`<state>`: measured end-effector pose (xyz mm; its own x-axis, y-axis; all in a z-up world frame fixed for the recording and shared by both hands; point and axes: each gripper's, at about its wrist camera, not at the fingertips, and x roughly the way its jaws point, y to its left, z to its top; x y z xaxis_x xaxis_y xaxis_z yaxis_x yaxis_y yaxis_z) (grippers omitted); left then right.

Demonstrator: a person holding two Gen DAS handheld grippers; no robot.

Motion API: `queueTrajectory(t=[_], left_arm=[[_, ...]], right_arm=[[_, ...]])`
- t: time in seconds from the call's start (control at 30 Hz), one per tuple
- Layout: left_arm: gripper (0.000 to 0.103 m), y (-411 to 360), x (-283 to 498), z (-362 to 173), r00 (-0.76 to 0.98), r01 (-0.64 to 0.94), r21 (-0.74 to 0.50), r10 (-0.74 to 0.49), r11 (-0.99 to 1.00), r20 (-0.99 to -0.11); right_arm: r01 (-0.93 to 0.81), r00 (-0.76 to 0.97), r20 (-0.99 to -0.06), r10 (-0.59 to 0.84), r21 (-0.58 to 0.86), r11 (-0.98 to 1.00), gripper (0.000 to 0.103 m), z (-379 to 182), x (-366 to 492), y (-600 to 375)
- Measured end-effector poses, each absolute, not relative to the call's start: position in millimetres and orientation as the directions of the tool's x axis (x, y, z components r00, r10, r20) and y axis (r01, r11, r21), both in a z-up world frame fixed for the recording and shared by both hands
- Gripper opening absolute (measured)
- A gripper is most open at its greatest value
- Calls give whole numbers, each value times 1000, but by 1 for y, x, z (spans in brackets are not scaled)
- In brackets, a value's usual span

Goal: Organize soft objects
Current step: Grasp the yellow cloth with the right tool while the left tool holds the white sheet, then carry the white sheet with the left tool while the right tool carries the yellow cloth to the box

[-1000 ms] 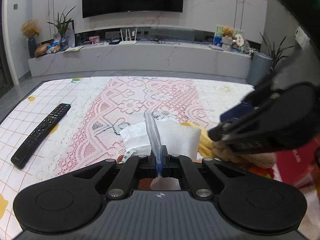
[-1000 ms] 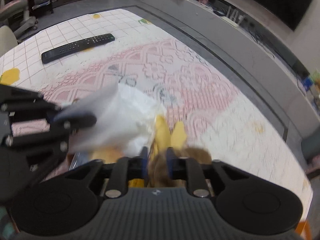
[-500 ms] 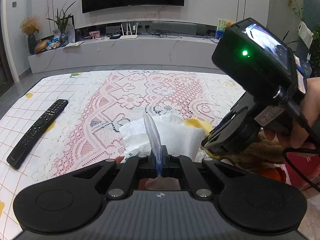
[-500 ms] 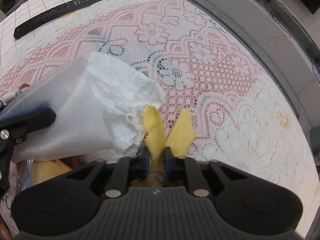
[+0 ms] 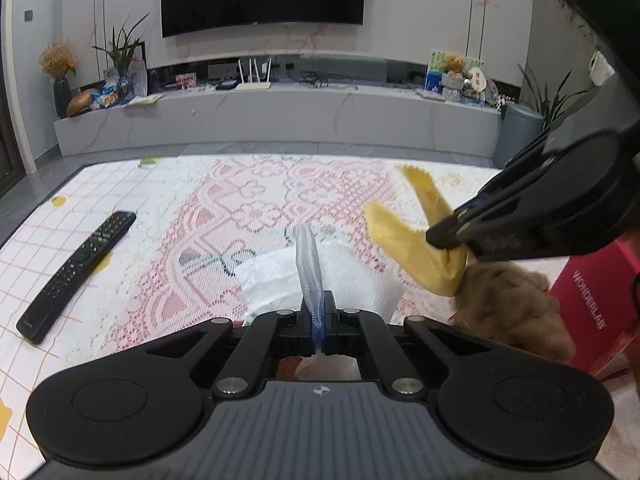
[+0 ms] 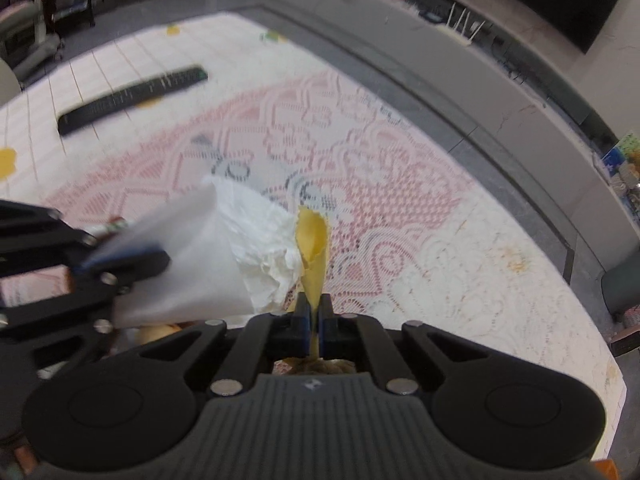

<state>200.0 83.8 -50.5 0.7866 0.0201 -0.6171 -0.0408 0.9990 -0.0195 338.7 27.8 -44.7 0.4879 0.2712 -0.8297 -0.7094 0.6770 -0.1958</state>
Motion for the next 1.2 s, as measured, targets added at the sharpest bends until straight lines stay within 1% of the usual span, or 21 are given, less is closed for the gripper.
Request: queueTrajectory(t=[0.13, 0.3, 0.4, 0.47, 0.6, 0.73, 0.93, 1.2], left_arm=[[2, 81, 190, -32, 818, -28, -37, 2, 999, -575], [1, 75, 176, -6, 840, -19, -42, -7, 999, -543], [1, 68, 160, 15, 859, 9, -54, -35, 998, -512], [1, 61, 148, 30, 870, 26, -40, -42, 999, -491], [1, 47, 122, 52, 879, 75, -44, -87, 996, -469], [1, 30, 95, 59, 878, 130, -66, -146, 989, -456], [1, 1, 68, 56, 853, 221, -79, -232, 972, -467], [1, -48, 62, 52, 815, 320, -84, -320, 944, -482]], right_arm=[[-694, 521, -797, 305, -188, 695, 0, -15, 325, 17], [-678, 551, -760, 345, -166, 716, 0, 25, 302, 0], [-670, 567, -735, 371, -150, 727, 0, 46, 283, -13], [-663, 579, -716, 389, -136, 737, 0, 59, 268, -24], [-646, 600, -681, 420, -103, 756, 0, 75, 232, -47], [-604, 631, -645, 431, -60, 794, 0, 77, 194, -75], [-508, 667, -602, 439, 63, 859, 0, 63, 138, -123], [-337, 789, -521, 325, 75, 938, 0, 53, 76, -179]])
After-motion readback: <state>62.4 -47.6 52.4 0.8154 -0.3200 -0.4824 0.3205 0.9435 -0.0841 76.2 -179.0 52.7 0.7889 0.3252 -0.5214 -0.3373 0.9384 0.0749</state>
